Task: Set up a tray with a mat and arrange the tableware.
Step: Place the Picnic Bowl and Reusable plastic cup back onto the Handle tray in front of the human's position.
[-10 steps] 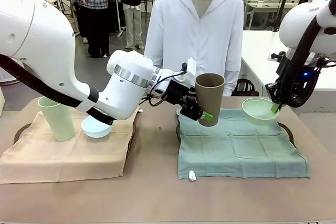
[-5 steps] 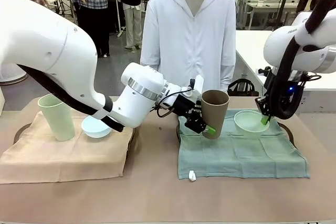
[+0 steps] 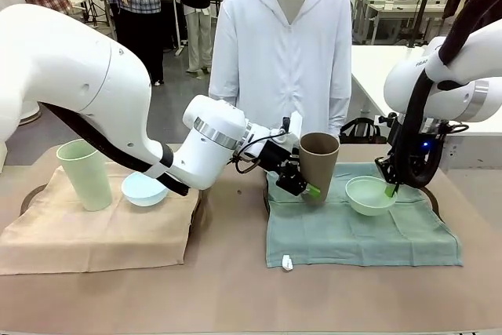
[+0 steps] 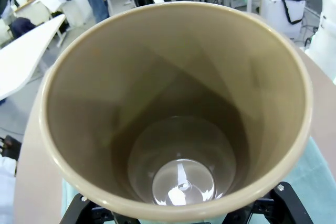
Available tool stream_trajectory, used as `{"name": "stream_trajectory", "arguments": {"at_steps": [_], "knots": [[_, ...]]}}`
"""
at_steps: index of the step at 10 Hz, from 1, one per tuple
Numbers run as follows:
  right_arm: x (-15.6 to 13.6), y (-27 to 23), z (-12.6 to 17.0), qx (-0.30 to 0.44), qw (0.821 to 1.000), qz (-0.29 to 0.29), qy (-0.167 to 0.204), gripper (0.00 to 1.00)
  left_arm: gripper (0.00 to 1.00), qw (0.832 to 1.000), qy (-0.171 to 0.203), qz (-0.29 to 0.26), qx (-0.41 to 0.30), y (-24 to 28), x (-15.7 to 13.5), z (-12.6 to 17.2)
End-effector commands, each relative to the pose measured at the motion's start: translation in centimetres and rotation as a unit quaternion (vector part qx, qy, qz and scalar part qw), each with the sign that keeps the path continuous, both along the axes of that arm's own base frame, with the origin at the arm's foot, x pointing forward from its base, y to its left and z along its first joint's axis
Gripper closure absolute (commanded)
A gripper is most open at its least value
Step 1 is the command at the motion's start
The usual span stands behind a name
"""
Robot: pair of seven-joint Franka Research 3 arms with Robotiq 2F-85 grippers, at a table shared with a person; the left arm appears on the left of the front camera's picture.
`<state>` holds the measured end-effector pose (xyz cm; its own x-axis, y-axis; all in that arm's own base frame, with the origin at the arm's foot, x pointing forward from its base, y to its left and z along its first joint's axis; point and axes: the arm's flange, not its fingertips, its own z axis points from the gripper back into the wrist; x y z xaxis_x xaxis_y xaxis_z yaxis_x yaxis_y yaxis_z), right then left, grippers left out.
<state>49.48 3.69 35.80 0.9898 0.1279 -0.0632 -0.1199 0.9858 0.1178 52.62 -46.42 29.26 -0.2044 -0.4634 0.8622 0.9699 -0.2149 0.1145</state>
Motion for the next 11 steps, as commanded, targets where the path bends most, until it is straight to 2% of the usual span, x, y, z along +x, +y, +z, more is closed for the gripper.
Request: {"name": "stream_trajectory", "arguments": {"at_steps": [1, 5, 6, 7, 8, 9, 10, 11], "knots": [[0.7, 0.2, -0.5, -0.002, 1.000, 0.007, -0.009, 0.96, 0.19, 1.000, -0.005, -0.004, 0.007, -0.6, 0.3, -0.3], [1.2, 0.1, -1.0, 0.000, 1.000, 0.010, -0.014, 0.96, 0.19, 1.000, 0.005, -0.005, 0.014, -0.7, 0.6, -1.2], [1.3, 0.0, -0.9, 0.001, 1.000, 0.016, -0.015, 0.37, 0.00, 1.000, 0.008, -0.003, 0.016, -0.7, 0.7, -1.2], [1.1, -0.1, -0.6, -0.004, 1.000, 0.020, -0.018, 0.36, 0.00, 1.000, 0.010, 0.002, 0.015, -0.7, 0.6, -1.0], [0.8, -0.5, 0.4, -0.011, 1.000, 0.014, -0.020, 0.00, 0.00, 1.000, 0.013, 0.005, 0.016, -0.4, 0.6, -0.4], [0.6, -0.9, 1.1, -0.016, 0.999, 0.010, -0.027, 0.73, 0.00, 0.999, 0.032, 0.013, 0.014, 0.1, 0.4, 0.0], [0.1, -1.3, 2.1, -0.019, 0.999, 0.007, -0.036, 0.00, 0.00, 0.999, 0.045, 0.021, 0.020, 1.1, 0.5, 0.4], [-0.4, -1.9, 3.0, -0.016, 0.999, 0.007, -0.047, 0.53, 0.00, 0.998, 0.058, 0.030, 0.027, 2.1, 0.6, 0.6]]}}
